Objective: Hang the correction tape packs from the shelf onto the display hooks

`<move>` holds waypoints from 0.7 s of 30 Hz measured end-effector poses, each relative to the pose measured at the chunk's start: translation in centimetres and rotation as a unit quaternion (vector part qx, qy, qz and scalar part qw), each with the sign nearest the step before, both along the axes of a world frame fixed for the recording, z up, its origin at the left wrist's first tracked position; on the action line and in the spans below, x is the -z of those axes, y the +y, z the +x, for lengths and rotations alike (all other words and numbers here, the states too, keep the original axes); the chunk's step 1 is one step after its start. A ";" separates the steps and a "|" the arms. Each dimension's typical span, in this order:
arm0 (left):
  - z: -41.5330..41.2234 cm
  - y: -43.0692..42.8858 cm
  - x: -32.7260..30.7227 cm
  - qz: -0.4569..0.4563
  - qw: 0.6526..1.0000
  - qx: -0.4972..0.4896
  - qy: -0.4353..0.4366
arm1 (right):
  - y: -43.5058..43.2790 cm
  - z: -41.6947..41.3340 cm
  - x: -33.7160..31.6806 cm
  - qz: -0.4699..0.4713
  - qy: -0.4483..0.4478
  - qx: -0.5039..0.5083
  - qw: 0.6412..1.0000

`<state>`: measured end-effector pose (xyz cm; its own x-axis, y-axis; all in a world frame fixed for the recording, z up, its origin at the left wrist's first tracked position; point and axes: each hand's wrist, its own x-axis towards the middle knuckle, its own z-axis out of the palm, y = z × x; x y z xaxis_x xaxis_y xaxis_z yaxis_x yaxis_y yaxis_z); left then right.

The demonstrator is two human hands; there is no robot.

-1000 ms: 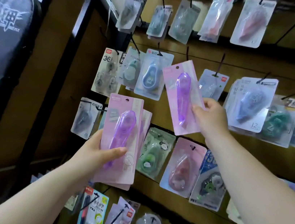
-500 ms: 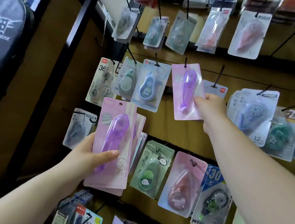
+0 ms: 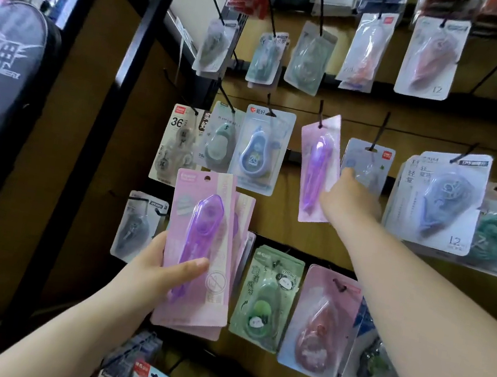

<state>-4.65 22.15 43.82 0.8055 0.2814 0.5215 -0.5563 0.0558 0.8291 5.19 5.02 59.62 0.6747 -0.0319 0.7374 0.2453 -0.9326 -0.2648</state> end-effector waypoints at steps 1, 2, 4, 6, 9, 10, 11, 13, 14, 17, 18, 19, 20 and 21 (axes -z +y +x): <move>0.1 0.1 0.1 -0.002 1.000 -0.002 -0.003 | 0.2 -0.3 0.4 -0.023 -0.014 0.002 1.000; 0.3 0.1 0.2 -0.007 1.000 -0.004 -0.006 | 0.4 -0.5 0.9 -0.044 -0.046 -0.009 0.998; 0.5 0.0 0.4 -0.019 1.000 -0.006 -0.009 | 0.7 -1.0 2.1 -0.091 -0.120 -0.062 0.987; 0.6 -0.2 0.3 -0.019 1.000 -0.010 -0.011 | 1.1 -1.7 3.3 -0.108 -0.154 -0.156 0.970; 0.7 -0.4 0.2 -0.020 0.999 -0.025 -0.032 | 1.8 -3.3 5.7 -0.062 -0.082 -0.293 0.951; 0.7 -0.4 0.1 -0.025 0.998 -0.029 -0.039 | 2.1 -3.9 6.5 -0.051 -0.036 -0.323 0.944; 0.8 -0.4 0.0 -0.029 0.998 -0.031 -0.047 | 2.2 -4.2 7.2 -0.045 0.009 -0.341 0.939; 0.7 -0.7 -0.2 -0.030 0.997 -0.032 -0.057 | 2.4 -4.7 8.4 -0.034 0.099 -0.367 0.924; 0.7 -0.9 -0.3 -0.026 0.997 -0.030 -0.061 | 2.4 -4.9 8.9 -0.023 0.140 -0.383 0.913; 0.6 -1.6 -0.5 -0.013 0.997 -0.028 -0.067 | 2.3 -5.2 9.8 0.001 0.196 -0.410 0.891; 0.6 -1.7 -0.5 -0.011 0.997 -0.028 -0.065 | 2.3 -5.2 10.0 0.019 0.199 -0.416 0.887; 0.7 -1.8 -0.5 -0.005 0.998 -0.026 -0.063 | 2.2 -5.2 10.0 0.042 0.199 -0.424 0.883; 0.8 -1.8 -0.5 0.003 0.998 -0.022 -0.059 | 2.2 -5.2 10.0 0.067 0.196 -0.431 0.878; 0.9 -1.8 -0.5 0.012 0.998 -0.018 -0.054 | 2.2 -5.1 9.9 0.089 0.190 -0.439 0.874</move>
<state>-3.70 20.33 44.32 0.7339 0.2959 0.6114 -0.6435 0.0146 0.7653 0.06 7.17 49.70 0.6918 0.5294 0.4911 0.7085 -0.3660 -0.6034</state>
